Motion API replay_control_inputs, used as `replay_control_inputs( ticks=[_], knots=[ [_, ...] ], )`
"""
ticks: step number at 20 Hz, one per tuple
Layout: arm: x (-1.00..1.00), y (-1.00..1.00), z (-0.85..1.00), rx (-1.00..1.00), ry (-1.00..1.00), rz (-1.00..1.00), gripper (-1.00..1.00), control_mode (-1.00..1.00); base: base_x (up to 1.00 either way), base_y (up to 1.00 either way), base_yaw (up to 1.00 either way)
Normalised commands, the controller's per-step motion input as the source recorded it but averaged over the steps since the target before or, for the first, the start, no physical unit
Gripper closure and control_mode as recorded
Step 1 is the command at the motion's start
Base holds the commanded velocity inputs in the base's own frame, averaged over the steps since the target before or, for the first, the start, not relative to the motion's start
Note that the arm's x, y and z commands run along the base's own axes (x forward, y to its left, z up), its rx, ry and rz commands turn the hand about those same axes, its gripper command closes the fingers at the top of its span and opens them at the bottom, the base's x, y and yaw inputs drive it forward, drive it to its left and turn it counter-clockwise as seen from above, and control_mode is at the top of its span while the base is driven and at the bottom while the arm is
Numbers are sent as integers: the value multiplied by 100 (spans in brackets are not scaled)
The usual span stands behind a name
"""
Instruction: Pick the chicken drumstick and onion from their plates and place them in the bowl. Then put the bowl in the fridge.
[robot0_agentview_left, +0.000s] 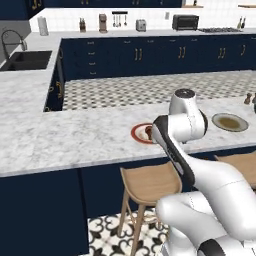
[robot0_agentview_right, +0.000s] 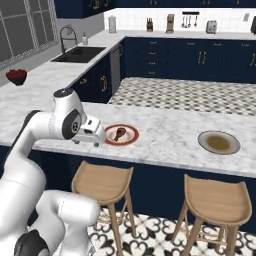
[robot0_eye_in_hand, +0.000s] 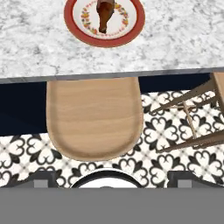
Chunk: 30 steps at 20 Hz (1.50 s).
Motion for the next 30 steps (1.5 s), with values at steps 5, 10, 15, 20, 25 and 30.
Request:
replay_control_inputs(
  ticks=[5,10,15,20,25,30],
  knots=[
    [0,0,0,0,0,0,-100,100,100,-2,0],
    [100,-7,-28,0,13,0,-100,-100,0,0,0],
    [100,-3,-50,0,8,0,-100,-100,0,0,0],
    [100,0,-54,0,8,0,-100,-100,0,0,0],
    [95,0,-56,0,6,0,-100,-100,0,0,0],
    [73,-3,-54,0,2,0,-100,-100,0,0,0]
  ],
)
